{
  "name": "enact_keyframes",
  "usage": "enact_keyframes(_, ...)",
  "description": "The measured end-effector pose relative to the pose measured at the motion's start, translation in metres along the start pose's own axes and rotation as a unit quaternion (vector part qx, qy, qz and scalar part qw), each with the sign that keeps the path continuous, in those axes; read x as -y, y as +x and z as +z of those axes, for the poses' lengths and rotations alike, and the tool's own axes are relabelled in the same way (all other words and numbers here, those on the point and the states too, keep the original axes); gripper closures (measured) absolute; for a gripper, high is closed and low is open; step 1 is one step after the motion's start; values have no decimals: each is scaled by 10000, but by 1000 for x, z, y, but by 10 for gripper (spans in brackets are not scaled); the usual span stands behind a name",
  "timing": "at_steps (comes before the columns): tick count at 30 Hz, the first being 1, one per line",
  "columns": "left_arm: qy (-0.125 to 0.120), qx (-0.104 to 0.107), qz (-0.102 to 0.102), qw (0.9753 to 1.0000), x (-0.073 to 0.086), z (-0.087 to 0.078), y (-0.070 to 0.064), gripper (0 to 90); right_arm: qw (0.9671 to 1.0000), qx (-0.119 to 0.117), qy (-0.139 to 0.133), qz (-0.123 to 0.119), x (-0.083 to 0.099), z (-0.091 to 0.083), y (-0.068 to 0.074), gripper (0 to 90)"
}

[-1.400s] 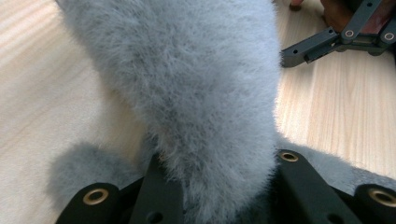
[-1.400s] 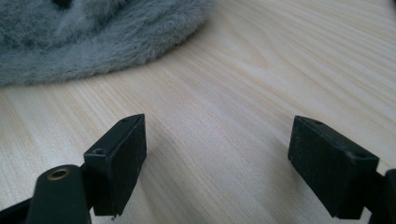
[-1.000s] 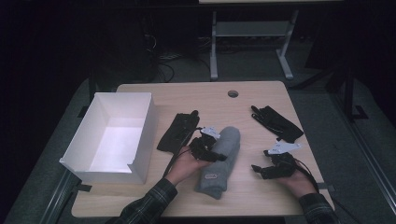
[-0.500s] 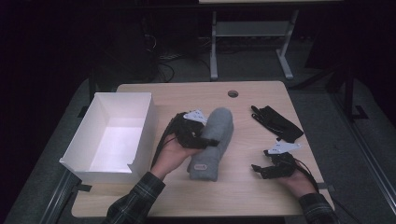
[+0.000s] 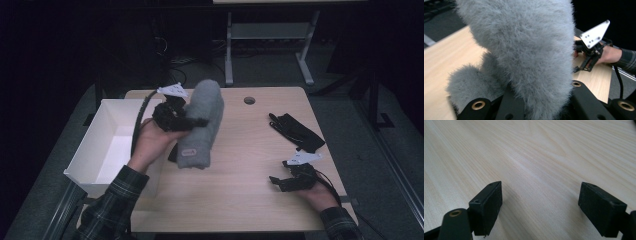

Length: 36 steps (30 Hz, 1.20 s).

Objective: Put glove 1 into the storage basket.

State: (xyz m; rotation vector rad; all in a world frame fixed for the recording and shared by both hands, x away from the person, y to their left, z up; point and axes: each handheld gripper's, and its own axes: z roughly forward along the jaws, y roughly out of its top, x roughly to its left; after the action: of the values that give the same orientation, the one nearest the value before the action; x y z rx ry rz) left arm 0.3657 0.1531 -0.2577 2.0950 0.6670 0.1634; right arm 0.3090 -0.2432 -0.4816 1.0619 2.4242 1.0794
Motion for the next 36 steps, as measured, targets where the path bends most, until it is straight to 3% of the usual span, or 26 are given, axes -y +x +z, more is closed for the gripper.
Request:
enact_keyframes(1,-33,-43,-51,10000,-5,-13,6,764,10000,4,-1,2,0,0,0,191)
enact_keyframes(2,-33,-43,-51,10000,-5,-13,6,763,10000,4,-1,2,0,0,0,191)
enact_keyframes(5,-119,-150,-133,9997,-10,-34,15,763,10000,10,-3,9,0,0,0,191)
enact_keyframes(11,-236,-437,-305,9983,-6,-71,31,763,10000,13,-3,11,0,0,0,191)
enact_keyframes(17,-280,-750,-552,9953,12,-109,52,762,10000,23,-5,15,0,0,0,191)
enact_keyframes(23,-205,-1076,-815,9906,38,-136,71,761,10000,29,8,22,0,0,0,191)
enact_keyframes(29,173,-1338,-1049,9853,71,-138,89,760,10000,44,6,40,0,0,0,191)
enact_keyframes(32,397,-1394,-1178,9824,89,-129,99,760,10000,53,5,46,0,0,0,191)
enact_keyframes(36,641,-1321,-1306,9805,109,-114,112,760,10000,65,9,53,-1,0,0,191)
